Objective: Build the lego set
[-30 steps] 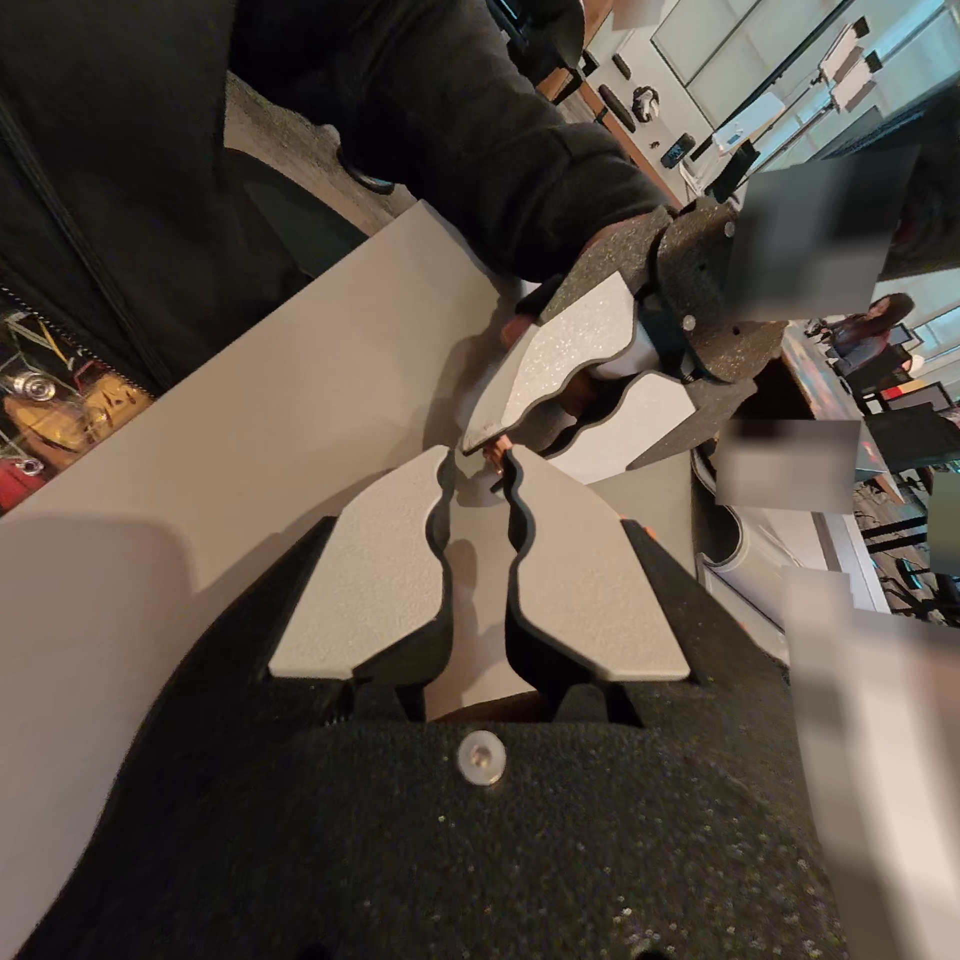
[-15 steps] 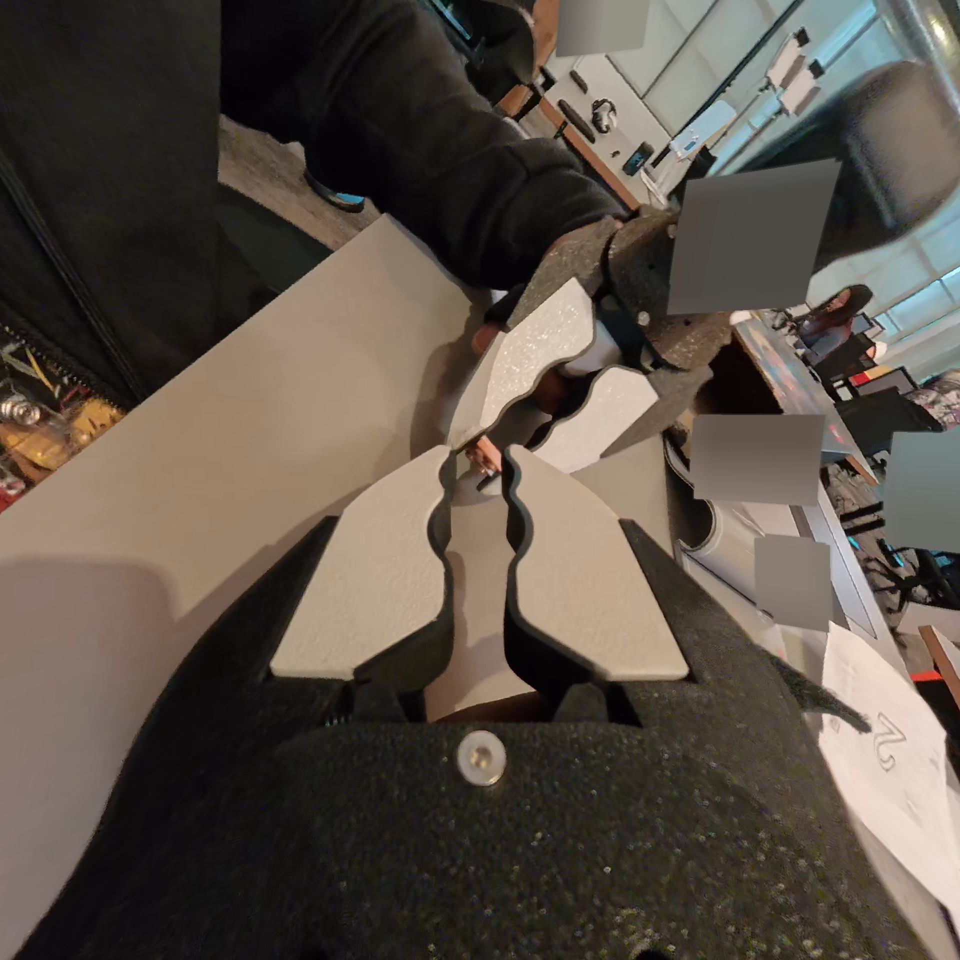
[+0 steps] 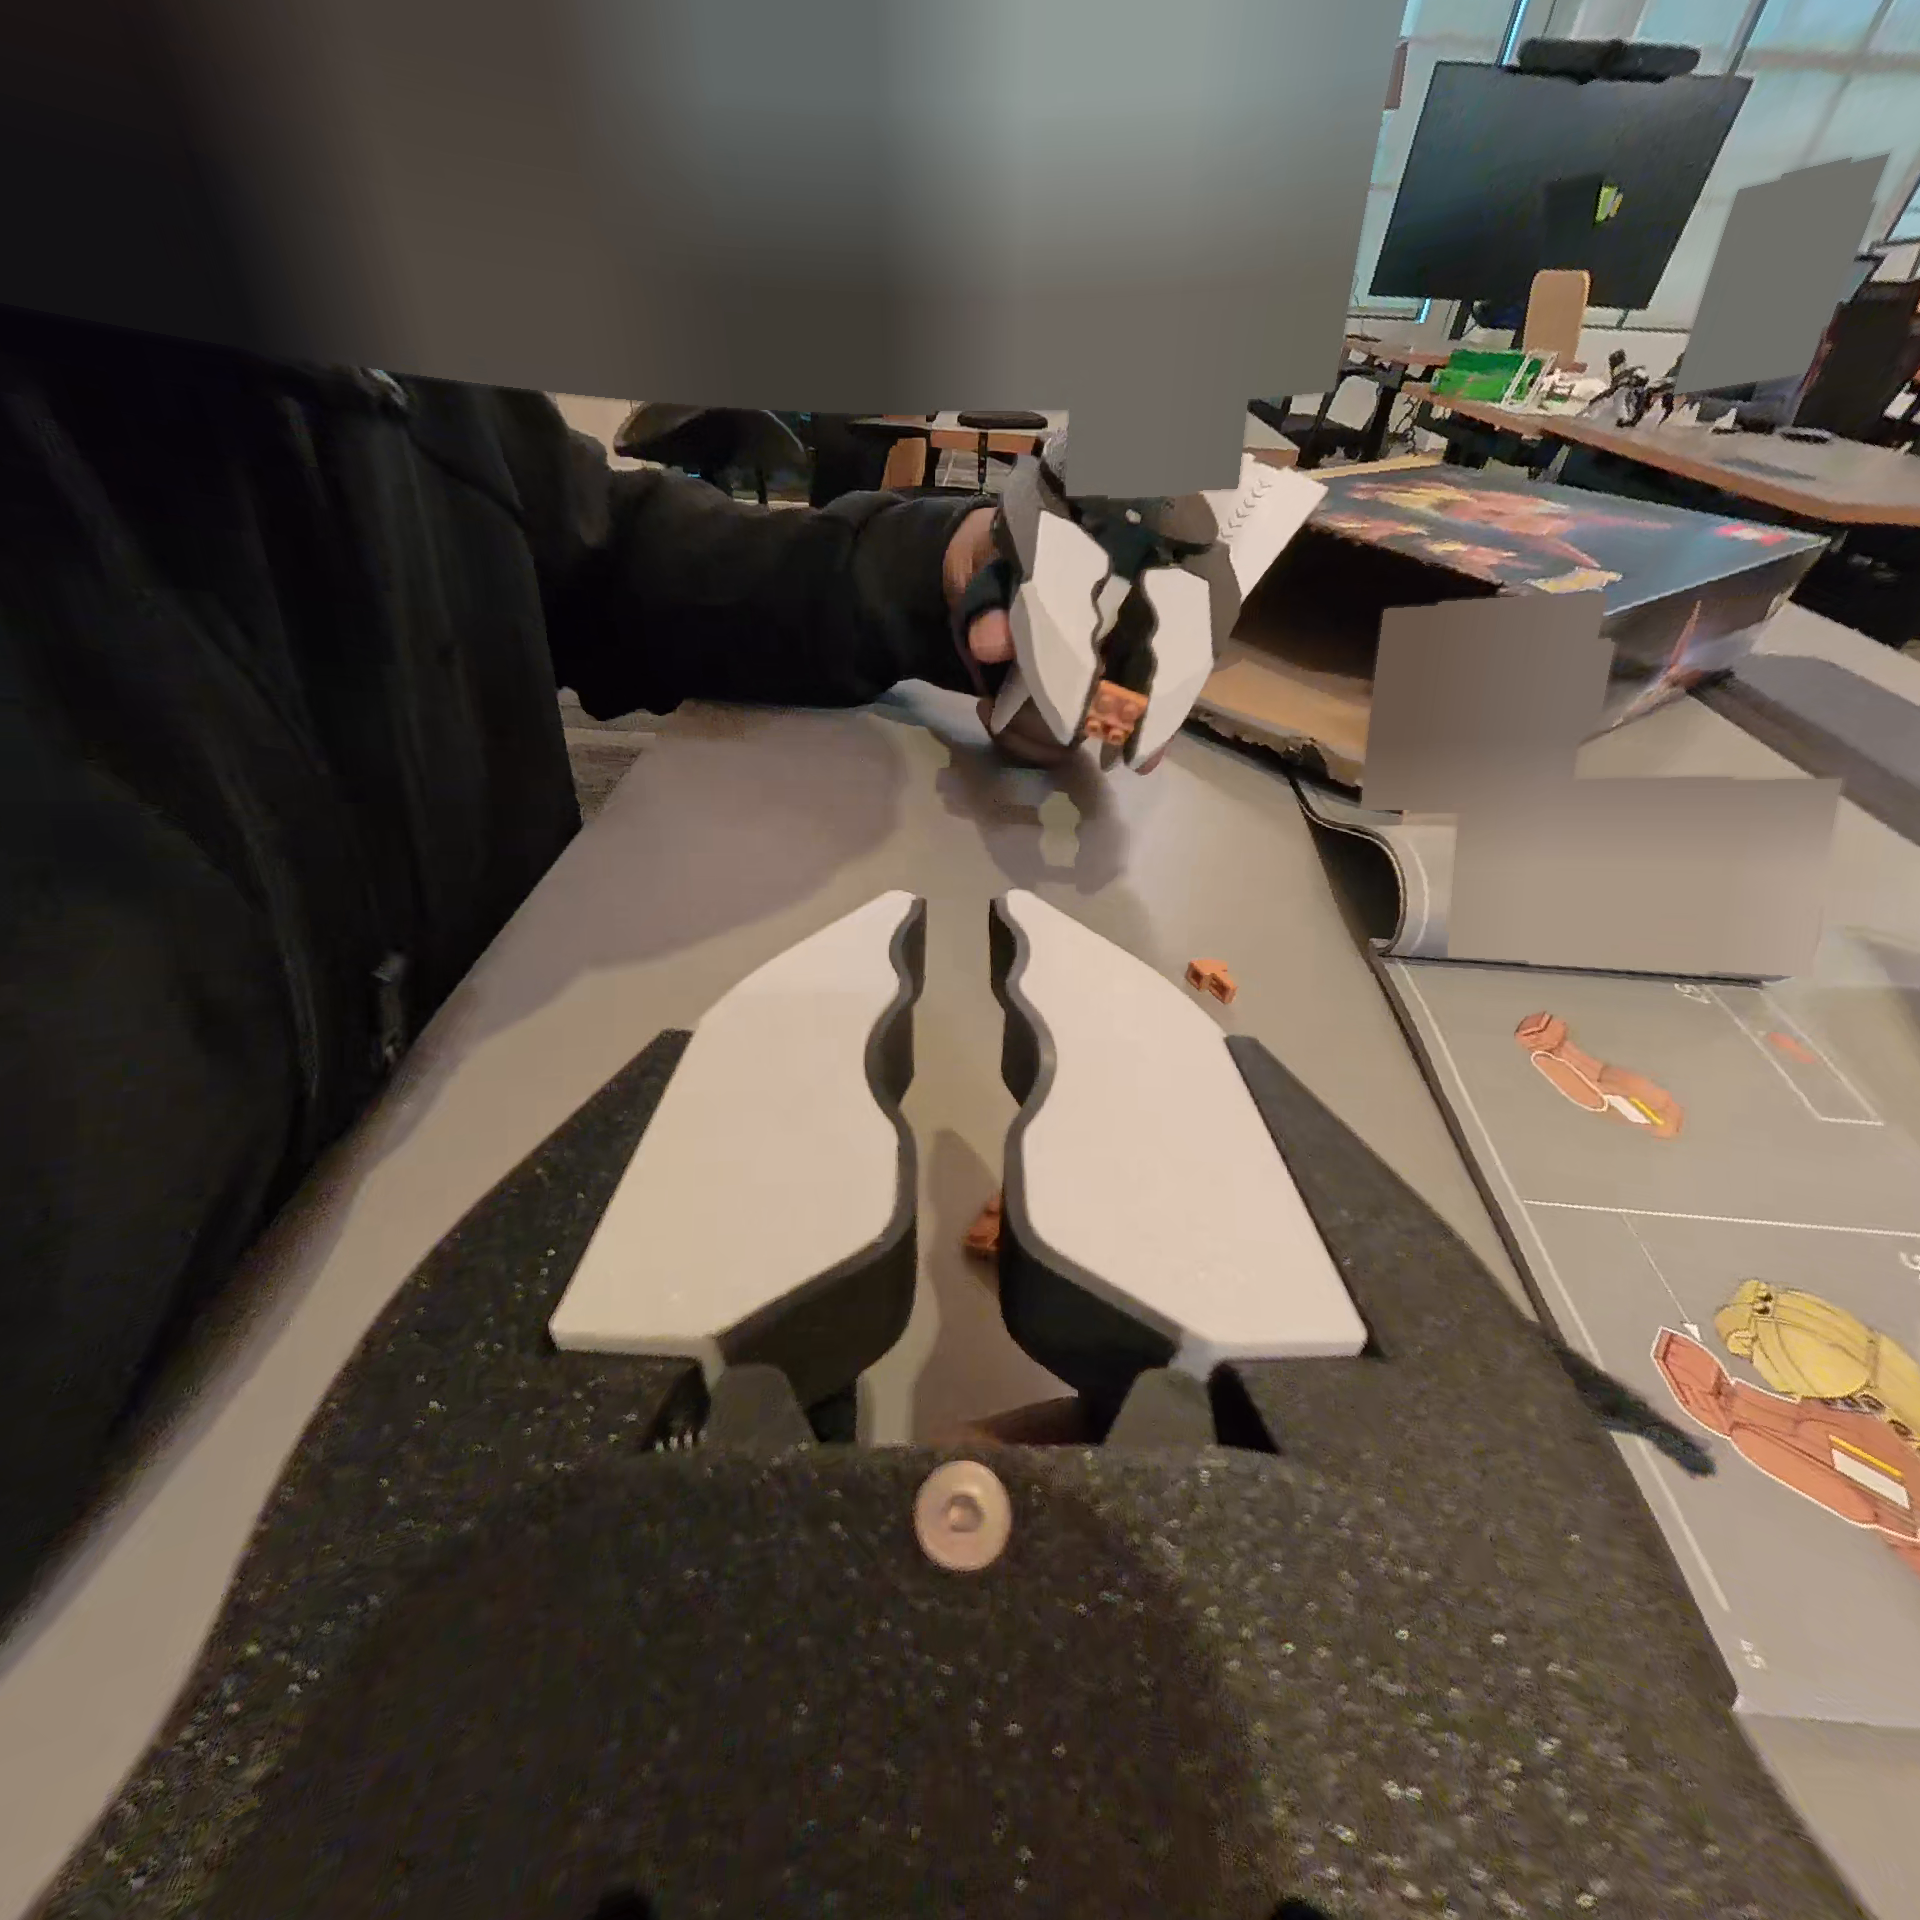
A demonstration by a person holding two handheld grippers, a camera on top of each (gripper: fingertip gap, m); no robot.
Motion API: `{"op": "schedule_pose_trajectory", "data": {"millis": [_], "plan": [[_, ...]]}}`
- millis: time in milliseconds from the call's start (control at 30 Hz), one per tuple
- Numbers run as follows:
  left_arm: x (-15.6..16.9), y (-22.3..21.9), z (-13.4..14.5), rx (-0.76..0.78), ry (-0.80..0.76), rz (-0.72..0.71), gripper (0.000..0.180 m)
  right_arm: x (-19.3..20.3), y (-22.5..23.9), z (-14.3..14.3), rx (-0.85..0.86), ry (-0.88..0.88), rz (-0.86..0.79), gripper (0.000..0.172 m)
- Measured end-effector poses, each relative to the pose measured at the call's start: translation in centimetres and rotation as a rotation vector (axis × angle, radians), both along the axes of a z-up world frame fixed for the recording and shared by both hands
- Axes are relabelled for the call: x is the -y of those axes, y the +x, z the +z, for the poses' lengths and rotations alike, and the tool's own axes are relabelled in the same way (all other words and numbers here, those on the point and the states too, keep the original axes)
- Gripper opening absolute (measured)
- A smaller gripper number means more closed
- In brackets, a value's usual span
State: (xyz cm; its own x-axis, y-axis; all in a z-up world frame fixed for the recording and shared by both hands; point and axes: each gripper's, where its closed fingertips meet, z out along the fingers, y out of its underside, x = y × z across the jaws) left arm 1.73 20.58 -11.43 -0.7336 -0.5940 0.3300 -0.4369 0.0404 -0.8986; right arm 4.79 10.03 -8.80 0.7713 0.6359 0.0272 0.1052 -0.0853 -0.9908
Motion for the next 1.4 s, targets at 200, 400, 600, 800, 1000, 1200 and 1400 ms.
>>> {"op": "schedule_pose_trajectory", "data": {"millis": [200, 400, 600, 800, 1000, 1200, 1400], "plan": [[-0.9, 0.6, 0.6, -0.026, -0.092, 0.031, 0.016, 0.0, 0.4, 0.2, -0.030, -0.003, 0.009, 0.009], [-0.9, 0.5, 0.6, -0.019, -0.089, 0.032, 0.016, 0.0, 0.7, 0.5, -0.061, -0.002, 0.008, 0.009], [-1.3, 0.8, 2.1, 0.043, -0.178, 0.064, 0.016, -0.3, 0.6, 0.1, -0.002, 0.008, -0.030, 0.010], [-2.9, 2.0, 6.8, 0.111, -0.671, 0.106, 0.016, -2.5, 1.8, 0.3, -0.024, -0.010, -0.158, 0.011], [-2.1, 2.6, 8.4, 0.096, -0.990, 0.052, 0.016, -3.1, 2.1, 1.0, -0.089, 0.003, -0.192, 0.011], [-1.5, 2.8, 9.0, 0.124, -1.063, 0.006, 0.016, -3.1, 1.8, 0.8, -0.077, 0.015, -0.181, 0.011], [-0.7, 3.2, 8.9, 0.078, -1.088, -0.051, 0.016, -3.8, 2.4, 1.7, -0.046, 0.063, -0.218, 0.012]]}}
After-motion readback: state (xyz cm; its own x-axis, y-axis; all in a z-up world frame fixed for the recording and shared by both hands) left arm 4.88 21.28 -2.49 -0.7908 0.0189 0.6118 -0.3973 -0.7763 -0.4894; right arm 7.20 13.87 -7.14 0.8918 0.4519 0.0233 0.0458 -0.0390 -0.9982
